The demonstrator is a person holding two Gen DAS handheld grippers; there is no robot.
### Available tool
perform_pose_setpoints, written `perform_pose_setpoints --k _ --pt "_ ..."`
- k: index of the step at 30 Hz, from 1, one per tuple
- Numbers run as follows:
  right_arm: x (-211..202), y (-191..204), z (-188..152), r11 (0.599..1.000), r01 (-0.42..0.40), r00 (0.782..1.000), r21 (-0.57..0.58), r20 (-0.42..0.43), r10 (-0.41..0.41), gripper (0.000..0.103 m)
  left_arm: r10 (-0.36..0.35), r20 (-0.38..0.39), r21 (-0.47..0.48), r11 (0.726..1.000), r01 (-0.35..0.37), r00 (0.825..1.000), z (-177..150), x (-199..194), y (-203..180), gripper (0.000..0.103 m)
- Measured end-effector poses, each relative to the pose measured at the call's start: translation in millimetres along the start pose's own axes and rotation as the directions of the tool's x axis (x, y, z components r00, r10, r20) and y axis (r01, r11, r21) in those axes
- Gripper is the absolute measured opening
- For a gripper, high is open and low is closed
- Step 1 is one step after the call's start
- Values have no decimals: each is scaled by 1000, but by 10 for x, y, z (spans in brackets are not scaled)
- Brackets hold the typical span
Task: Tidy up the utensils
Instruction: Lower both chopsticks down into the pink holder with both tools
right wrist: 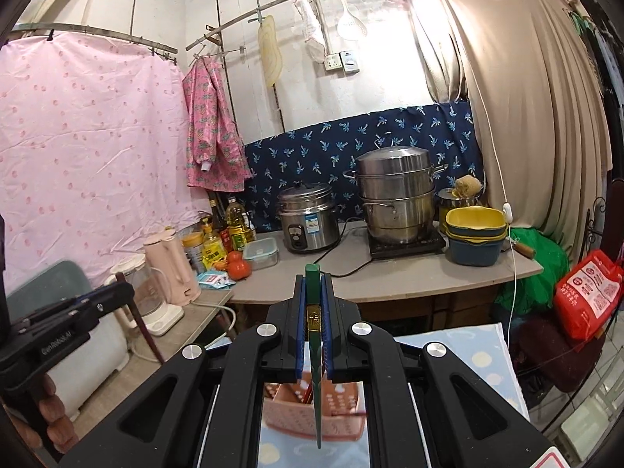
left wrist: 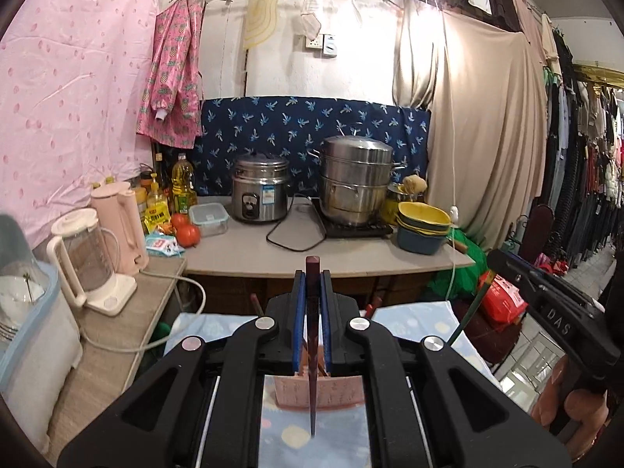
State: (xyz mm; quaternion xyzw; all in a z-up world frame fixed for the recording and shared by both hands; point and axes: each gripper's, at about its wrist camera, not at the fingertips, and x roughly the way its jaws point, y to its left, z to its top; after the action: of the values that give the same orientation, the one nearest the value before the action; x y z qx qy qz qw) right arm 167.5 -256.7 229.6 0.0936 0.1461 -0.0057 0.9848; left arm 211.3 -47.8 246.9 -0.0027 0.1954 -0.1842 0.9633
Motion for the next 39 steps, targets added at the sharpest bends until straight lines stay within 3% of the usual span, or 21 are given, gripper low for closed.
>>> perform_pose_setpoints --k 9,20,31,39 --pt "708 -23 28 1000 6 999 -13 -49 -7 7 34 -7 -6 999 -34 999 213 580 124 7" --pt "1172 -70 -230 1000 13 993 -6 -115 -14 7 28 -81 -21 999 -30 996 -5 1089 214 7" --pt "1110 -10 -165 999 21 997 -27 -77 -23 7 27 -3 -24 999 -27 1000 203 759 256 7" --pt "1041 7 -157 999 22 997 -37 -75 -25 7 17 4 -17 1000 -17 1000 217 686 219 7"
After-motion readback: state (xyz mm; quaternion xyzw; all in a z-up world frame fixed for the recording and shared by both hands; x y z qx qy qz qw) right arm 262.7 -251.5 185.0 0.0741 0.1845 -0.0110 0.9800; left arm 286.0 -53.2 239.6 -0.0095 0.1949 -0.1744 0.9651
